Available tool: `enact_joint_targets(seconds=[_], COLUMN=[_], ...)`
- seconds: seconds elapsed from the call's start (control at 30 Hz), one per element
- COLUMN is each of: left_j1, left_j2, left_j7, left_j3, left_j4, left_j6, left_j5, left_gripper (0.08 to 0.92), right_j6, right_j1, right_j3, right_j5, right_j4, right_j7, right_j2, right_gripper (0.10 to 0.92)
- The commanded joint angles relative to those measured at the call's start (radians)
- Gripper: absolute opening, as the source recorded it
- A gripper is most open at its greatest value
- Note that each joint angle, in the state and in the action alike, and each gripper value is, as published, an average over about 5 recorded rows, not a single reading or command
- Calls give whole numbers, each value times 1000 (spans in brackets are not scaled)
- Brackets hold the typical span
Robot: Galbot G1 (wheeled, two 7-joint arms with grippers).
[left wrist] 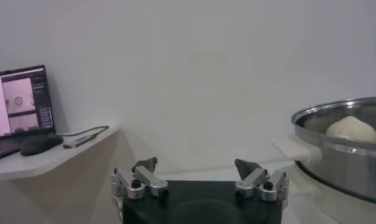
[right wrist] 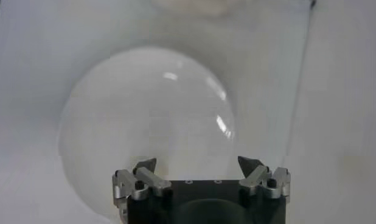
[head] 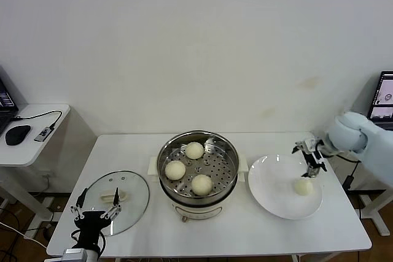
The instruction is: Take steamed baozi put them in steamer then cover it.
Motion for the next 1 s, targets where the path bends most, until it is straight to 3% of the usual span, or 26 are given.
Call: enact_joint_targets(seconds=[0.03, 0.43, 1.0], left_j1=[1, -6, -5], left_j2=[-2, -4, -9], left_j7=[0, 0, -1], left_j3=[-1, -2, -1], left_j4=[-1, 13, 14], left_j6=[2, 2, 1], left_j5=[1, 1, 1], left_gripper=[823, 823, 823], right_j6=[35, 15, 7], right_j1=[-216, -263, -266], right_j3=[160, 184, 193], right_j5=[-90, -105, -133], right_j4=[-106, -150, -196], right_j7=[-9, 11, 26], right_j2=[16, 66, 115], right_gripper=[823, 820, 712])
